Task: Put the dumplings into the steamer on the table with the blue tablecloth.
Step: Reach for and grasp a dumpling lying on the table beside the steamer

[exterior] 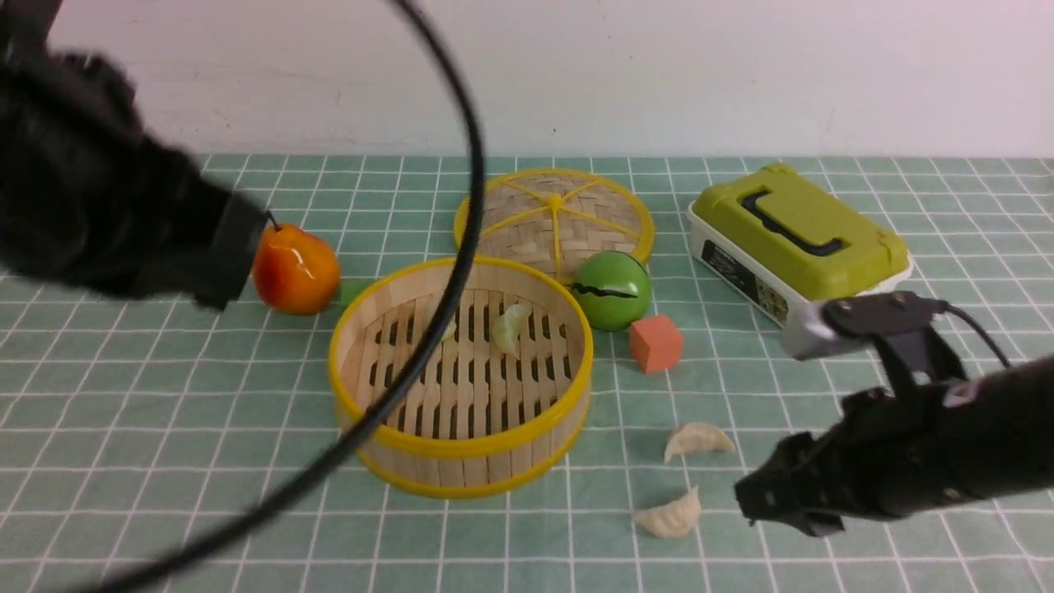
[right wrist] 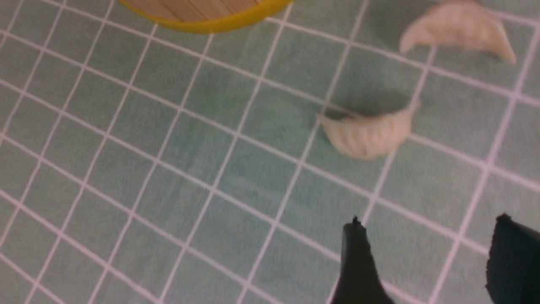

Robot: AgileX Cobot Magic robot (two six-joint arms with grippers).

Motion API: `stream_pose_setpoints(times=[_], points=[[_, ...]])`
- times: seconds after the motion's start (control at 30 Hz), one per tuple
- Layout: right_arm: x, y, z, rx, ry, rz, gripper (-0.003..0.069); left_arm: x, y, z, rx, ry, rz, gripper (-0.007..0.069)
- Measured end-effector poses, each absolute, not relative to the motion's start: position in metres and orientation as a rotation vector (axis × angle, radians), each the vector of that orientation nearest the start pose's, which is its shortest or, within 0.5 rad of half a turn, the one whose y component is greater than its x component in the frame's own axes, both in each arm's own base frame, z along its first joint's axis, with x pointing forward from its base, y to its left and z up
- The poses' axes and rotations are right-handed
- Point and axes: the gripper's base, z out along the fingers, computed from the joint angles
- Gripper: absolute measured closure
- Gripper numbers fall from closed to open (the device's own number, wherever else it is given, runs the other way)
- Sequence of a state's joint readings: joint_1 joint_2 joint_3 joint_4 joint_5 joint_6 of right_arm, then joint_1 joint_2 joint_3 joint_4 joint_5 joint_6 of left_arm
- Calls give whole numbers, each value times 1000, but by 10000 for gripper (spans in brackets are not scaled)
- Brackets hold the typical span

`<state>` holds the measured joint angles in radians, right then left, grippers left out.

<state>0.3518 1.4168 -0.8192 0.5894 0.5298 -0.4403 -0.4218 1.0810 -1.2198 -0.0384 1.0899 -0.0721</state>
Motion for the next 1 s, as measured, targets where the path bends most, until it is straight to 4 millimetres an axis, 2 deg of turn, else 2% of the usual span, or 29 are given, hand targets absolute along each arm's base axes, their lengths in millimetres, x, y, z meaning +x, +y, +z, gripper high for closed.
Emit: stream_pose_setpoints(times=[0.03, 0.1, 0.13, 0.23, 0.33, 0.37, 0.4, 0.43, 0.53, 0.6, 0.7, 0.73, 0.83, 1.0], points=[[259, 125, 233, -516, 2520, 507, 251, 173, -79, 383, 426, 2434, -238, 638], [273, 133, 234, -604, 2535, 478, 251, 156, -68, 368, 432, 2418, -191, 638], [284, 138, 235, -665, 2547, 452, 251, 145, -62, 353, 440, 2426, -164, 638], [317, 149, 238, -832, 2575, 363, 251, 117, -47, 327, 442, 2388, -141, 638], [345, 156, 228, -997, 2602, 279, 251, 96, -38, 303, 441, 2354, -147, 638], [357, 159, 218, -1082, 2612, 244, 251, 89, -34, 292, 440, 2342, -150, 638], [357, 159, 218, -1082, 2612, 244, 251, 89, -34, 292, 440, 2342, -150, 638], [369, 162, 208, -1182, 2600, 206, 251, 82, -32, 281, 438, 2325, -155, 638], [380, 166, 195, -1291, 2568, 176, 252, 76, -29, 272, 436, 2288, -163, 638], [384, 167, 181, -1379, 2547, 170, 272, 75, -29, 270, 429, 2246, -175, 638], [387, 168, 172, -1443, 2518, 163, 323, 76, -29, 270, 423, 2201, -186, 638], [387, 169, 171, -1451, 2513, 161, 342, 77, -30, 271, 422, 2192, -189, 638], [388, 169, 172, -1448, 2503, 167, 479, 79, -31, 275, 414, 2133, -201, 638], [388, 170, 172, -1339, 2573, 197, 491, 81, -32, 278, 410, 2099, -207, 638]])
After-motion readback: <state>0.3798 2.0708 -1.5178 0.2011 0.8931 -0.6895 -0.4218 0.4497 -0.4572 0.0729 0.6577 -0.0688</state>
